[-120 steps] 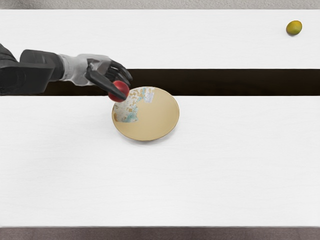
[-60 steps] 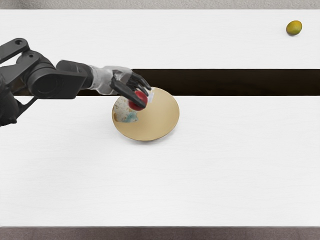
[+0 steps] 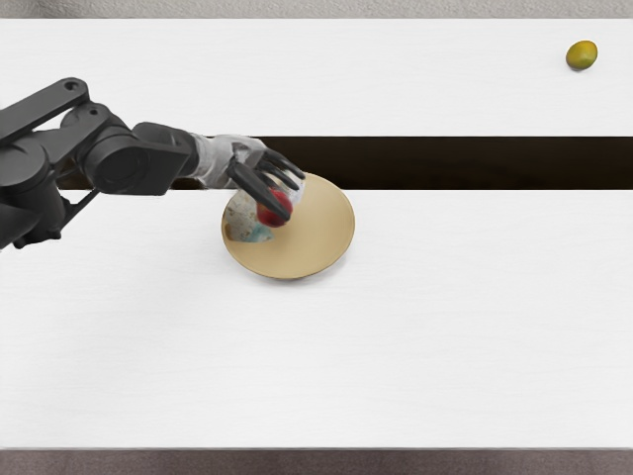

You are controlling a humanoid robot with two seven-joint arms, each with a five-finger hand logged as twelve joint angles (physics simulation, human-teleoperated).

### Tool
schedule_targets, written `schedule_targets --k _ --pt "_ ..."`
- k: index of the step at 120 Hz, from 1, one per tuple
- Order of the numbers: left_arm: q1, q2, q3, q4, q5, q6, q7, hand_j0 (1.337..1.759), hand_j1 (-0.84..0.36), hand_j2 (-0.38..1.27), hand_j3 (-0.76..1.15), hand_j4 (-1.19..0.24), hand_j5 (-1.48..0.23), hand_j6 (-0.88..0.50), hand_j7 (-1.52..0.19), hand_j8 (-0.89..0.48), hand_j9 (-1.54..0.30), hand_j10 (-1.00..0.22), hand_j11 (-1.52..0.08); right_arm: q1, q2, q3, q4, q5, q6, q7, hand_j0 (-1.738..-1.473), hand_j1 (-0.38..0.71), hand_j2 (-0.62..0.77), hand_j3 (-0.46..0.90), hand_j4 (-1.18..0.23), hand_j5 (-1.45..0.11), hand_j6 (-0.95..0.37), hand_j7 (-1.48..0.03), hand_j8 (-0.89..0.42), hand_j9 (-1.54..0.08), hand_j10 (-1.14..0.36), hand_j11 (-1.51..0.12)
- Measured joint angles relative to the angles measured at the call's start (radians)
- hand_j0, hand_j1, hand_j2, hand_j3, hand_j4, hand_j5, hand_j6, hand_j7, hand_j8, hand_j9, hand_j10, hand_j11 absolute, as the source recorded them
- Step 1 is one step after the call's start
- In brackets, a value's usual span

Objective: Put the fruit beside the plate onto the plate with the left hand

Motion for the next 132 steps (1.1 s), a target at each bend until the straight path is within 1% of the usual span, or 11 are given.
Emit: schedule_targets --k 17,29,41,51,57,68,73,86,96,113,132 --pt "-0.023 0.001 -0.006 0.003 -0.006 -0.004 0.0 1.657 0.01 0.08 0.0 -0.3 -0.4 -0.28 -0.4 -0.25 -0.4 -0.26 -0.39 0.0 0.0 0.0 0.0 0.0 0.0 0.0 -1.658 -0.33 0.0 0.0 -0.02 -0.02 -0.02 -0.02 -0.02 -0.02 -0.02 -0.02" --pt "-0.021 0.01 -0.01 0.002 -0.037 -0.081 0.0 1.658 0.07 0.06 0.0 -0.24 -0.32 -0.23 -0.32 -0.21 -0.32 -0.22 -0.32 0.0 0.0 0.0 0.0 0.0 0.0 0.0 -1.658 -0.33 0.0 0.0 -0.02 -0.02 -0.02 -0.02 -0.02 -0.02 -0.02 -0.02" --pt "-0.004 0.114 -0.063 0.002 -0.143 -0.229 0.0 1.658 0.11 0.05 0.0 -0.21 -0.27 -0.2 -0.27 -0.19 -0.27 -0.19 -0.27 0.0 0.0 0.0 0.0 0.0 0.0 0.0 -1.658 -0.33 0.0 0.0 -0.02 -0.02 -0.02 -0.02 -0.02 -0.02 -0.02 -0.02" --pt "-0.002 0.153 -0.093 0.002 -0.24 -0.285 0.0 1.658 0.13 0.04 0.0 -0.19 -0.25 -0.19 -0.25 -0.18 -0.25 -0.18 -0.25 0.0 0.0 0.0 0.0 0.0 0.0 0.0 -1.658 -0.33 0.0 0.0 -0.02 -0.02 -0.02 -0.02 -0.02 -0.02 -0.02 -0.02" --pt "0.0 0.208 -0.102 0.002 -0.296 -0.303 0.0 1.658 0.15 0.04 0.0 -0.17 -0.22 -0.17 -0.22 -0.16 -0.22 -0.16 -0.22 0.0 0.0 0.0 0.0 0.0 0.0 0.0 -1.658 -0.33 0.0 0.0 -0.02 -0.02 -0.02 -0.02 -0.02 -0.02 -0.02 -0.02" --pt "0.073 0.276 -0.11 0.002 -0.389 -0.319 0.0 1.658 0.22 0.02 0.0 -0.11 -0.14 -0.11 -0.14 -0.1 -0.14 -0.11 -0.14 0.0 0.0 0.0 0.0 0.0 0.0 0.0 -1.658 -0.33 0.0 0.0 -0.02 -0.02 -0.02 -0.02 -0.02 -0.02 -0.02 -0.02" --pt "0.086 0.308 -0.112 0.002 -0.429 -0.323 0.0 1.658 0.24 0.02 0.0 -0.09 -0.12 -0.09 -0.12 -0.09 -0.12 -0.09 -0.12 0.0 0.0 0.0 0.0 0.0 0.0 0.0 -1.658 -0.33 0.0 0.0 -0.02 -0.02 -0.02 -0.02 -0.02 -0.02 -0.02 -0.02" --pt "0.145 0.454 -0.114 0.003 -0.518 -0.328 0.0 1.658 0.29 0.01 0.0 -0.05 -0.07 -0.05 -0.07 -0.05 -0.07 -0.05 -0.07 0.0 0.0 0.0 0.0 0.0 0.0 0.0 -1.658 -0.33 0.0 0.0 -0.02 -0.02 -0.02 -0.02 -0.02 -0.02 -0.02 -0.02" --pt "0.172 0.502 -0.114 0.004 -0.553 -0.33 0.0 1.658 0.31 0.01 0.0 -0.04 -0.05 -0.03 -0.05 -0.03 -0.05 -0.03 -0.05 0.0 0.0 0.0 0.0 0.0 0.0 0.0 -1.658 -0.33 0.0 0.0 -0.02 -0.02 -0.02 -0.02 -0.02 -0.02 -0.02 -0.02" --pt "0.175 0.596 -0.113 0.005 -0.574 -0.331 0.0 1.658 0.33 0.0 0.0 -0.02 -0.02 -0.02 -0.02 -0.02 -0.02 -0.02 -0.02 0.0 0.0 0.0 0.0 0.0 0.0 0.0 -1.658 -0.33 0.0 0.0 -0.02 -0.02 -0.02 -0.02 -0.02 -0.02 -0.02 -0.02" --pt "0.175 0.614 -0.11 0.005 -0.575 -0.332 0.0 1.658 0.34 0.0 0.0 -0.01 -0.01 -0.01 -0.01 -0.01 -0.01 -0.01 -0.01 0.0 0.0 0.0 0.0 0.0 0.0 0.0 -1.658 -0.33 0.0 0.0 -0.02 -0.02 -0.02 -0.02 -0.02 -0.02 -0.02 -0.02"
